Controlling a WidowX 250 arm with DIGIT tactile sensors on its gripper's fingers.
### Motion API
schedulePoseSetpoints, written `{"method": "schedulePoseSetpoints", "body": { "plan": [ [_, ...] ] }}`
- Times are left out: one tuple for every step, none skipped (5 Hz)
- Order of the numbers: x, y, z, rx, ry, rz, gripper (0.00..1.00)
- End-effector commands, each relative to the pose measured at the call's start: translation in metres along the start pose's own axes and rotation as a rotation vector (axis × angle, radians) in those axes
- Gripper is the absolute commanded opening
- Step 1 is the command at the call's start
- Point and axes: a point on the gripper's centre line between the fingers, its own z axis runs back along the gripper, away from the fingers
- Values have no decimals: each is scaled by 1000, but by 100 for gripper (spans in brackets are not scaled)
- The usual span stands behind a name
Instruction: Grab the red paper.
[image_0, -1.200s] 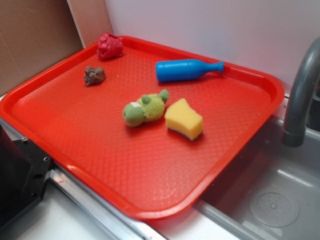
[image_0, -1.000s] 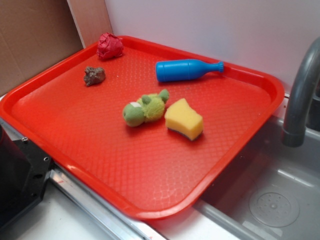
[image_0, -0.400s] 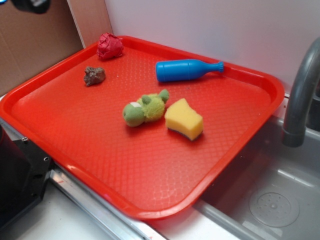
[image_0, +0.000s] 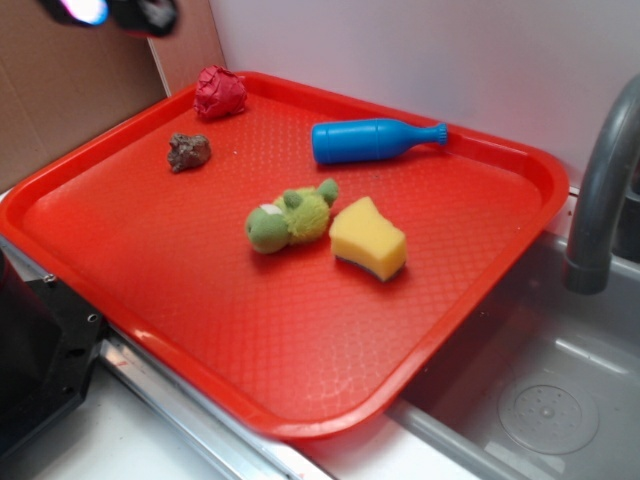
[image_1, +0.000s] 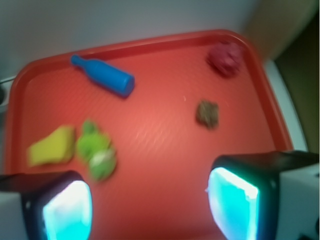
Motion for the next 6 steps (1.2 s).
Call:
{"method": "schedulePoseSetpoints", "body": {
  "plan": [
    [96,34,-50,11,0,104,100],
    [114,38,-63,47,-10,160,100],
    [110,42,-61,81,-30,197,100],
    [113,53,-59,92,-33,262,100],
    [117,64,-59,116,-40,302,100],
    [118,78,-62,162,-43,327,100]
  ]
}}
